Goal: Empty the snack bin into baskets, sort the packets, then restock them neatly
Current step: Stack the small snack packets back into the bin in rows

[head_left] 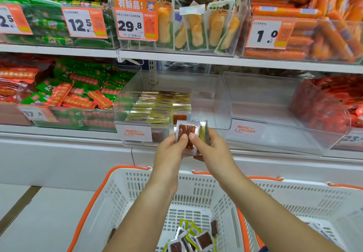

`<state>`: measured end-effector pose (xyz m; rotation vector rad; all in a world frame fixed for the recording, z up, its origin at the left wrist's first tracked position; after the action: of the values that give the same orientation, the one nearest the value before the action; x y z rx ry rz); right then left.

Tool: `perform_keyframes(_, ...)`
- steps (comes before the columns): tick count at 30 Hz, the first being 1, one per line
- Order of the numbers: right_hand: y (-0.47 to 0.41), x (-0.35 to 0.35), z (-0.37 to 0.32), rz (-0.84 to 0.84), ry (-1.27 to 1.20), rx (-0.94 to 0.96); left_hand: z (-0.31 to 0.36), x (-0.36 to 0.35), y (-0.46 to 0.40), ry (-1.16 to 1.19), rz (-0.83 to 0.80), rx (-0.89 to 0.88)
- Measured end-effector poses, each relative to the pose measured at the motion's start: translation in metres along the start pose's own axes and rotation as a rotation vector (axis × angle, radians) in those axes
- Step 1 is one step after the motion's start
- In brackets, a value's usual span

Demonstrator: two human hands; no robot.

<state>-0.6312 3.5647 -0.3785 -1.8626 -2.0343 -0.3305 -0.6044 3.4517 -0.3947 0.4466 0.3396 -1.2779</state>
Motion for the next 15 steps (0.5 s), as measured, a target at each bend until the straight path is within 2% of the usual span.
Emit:
perform_keyframes(3, -0.002, 0.002, 0.000, 0.035, 0.144, 0.017, -0.001, -0.006, 0.002, 0.018, -0.019, 0.014)
perform_keyframes(9, -0.010, 0.002, -0.009, 0.017, 0.132, 0.038, 0.002, -0.009, -0.003, 0.127, -0.010, 0.073)
perform_keyframes(13, -0.026, 0.005, -0.026, -0.012, 0.236, 0.091, 0.005, -0.004, -0.020, 0.113, 0.008, 0.106)
perform_keyframes(15, -0.038, 0.003, -0.037, -0.055, 0.329, 0.116, 0.010, -0.004, -0.030, 0.080, -0.048, 0.116)
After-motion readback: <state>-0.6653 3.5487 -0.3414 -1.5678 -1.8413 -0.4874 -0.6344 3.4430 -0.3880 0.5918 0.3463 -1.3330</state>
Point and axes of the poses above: each hand's wrist, its own y-axis away from the middle knuckle, its own x-axis out of the back of the hand, z = x × y, the point moved 9 cm from there along -y, towards the middle knuckle, and after that the axes turned 14 degrees about y, right-handed, at the moved point
